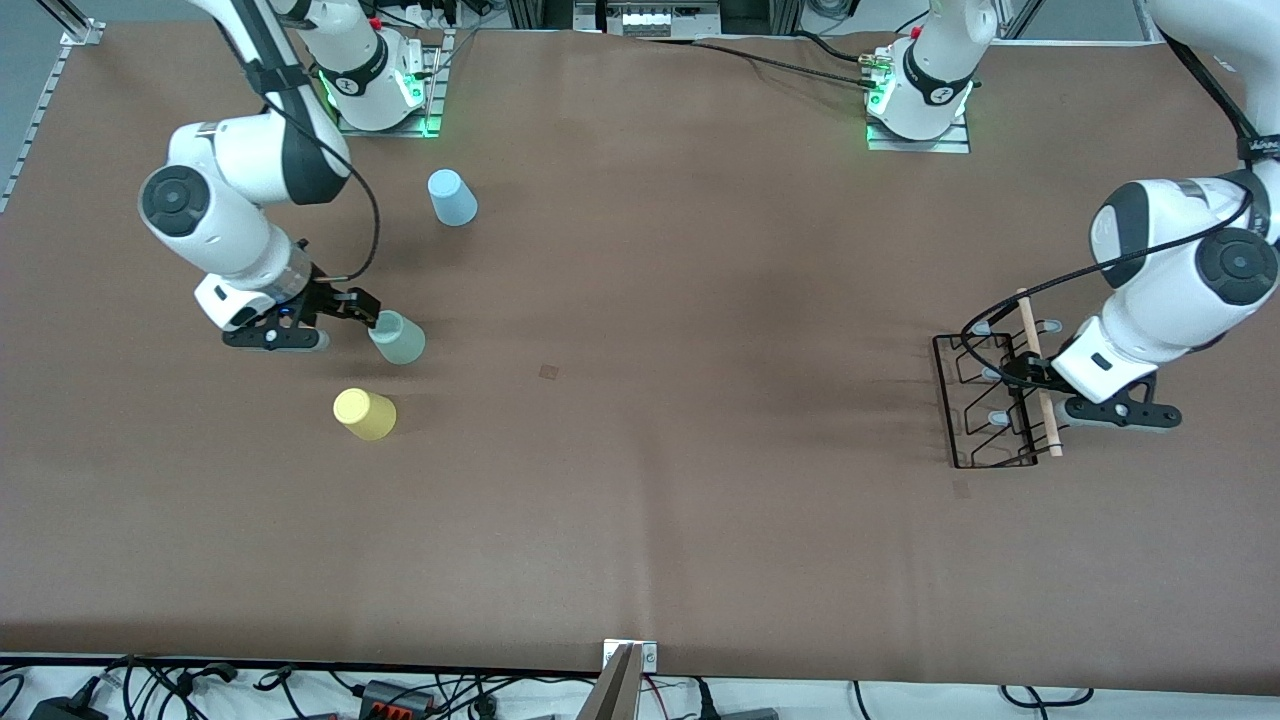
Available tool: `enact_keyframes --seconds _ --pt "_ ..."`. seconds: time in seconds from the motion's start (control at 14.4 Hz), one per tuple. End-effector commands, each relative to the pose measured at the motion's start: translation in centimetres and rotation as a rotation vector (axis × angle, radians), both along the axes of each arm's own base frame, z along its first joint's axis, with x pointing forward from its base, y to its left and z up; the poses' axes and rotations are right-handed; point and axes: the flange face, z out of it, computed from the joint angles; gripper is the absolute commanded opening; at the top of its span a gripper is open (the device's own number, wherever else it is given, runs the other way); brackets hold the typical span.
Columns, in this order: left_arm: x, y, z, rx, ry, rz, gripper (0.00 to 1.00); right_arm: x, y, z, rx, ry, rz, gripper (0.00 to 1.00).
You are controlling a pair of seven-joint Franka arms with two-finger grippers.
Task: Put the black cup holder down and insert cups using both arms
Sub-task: 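Move the rack with the left gripper while the right gripper grasps the cup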
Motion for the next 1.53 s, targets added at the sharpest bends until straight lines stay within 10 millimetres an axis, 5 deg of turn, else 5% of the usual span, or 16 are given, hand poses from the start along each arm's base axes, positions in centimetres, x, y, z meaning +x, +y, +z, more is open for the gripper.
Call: enact_keyframes --seconds 0.0,0.35,0.63,0.98,1.18,1.46 --pt "-1.6 -0.2 -0.2 0.010 0.001 0.032 0.63 -0.6 1.4 -3.1 0.012 -0.015 -0.046 1.00" --pt "-0.9 -0.2 1.1 0.012 -0.016 0.033 0.21 -2.3 2.8 -6.3 0.019 -0.043 -0.057 1.00" --pt "-0.8 0.1 1.2 0.012 -0.019 0.033 0.07 -3.6 2.4 -7.3 0.011 -0.014 -0.057 1.00" --pt "0.6 -0.9 6.1 0.023 0.054 0.038 0.03 -3.6 2.1 -7.3 0.013 -0.022 -0.066 1.00" --pt "-0.3 -5.7 7.9 0.016 0.197 0.015 0.03 -3.3 1.8 -7.3 0.016 -0.037 -0.071 1.00" --pt "-1.7 -16.2 9.6 0.001 0.249 -0.160 0.03 -3.1 1.8 -7.8 0.020 -0.050 -0.073 0.97"
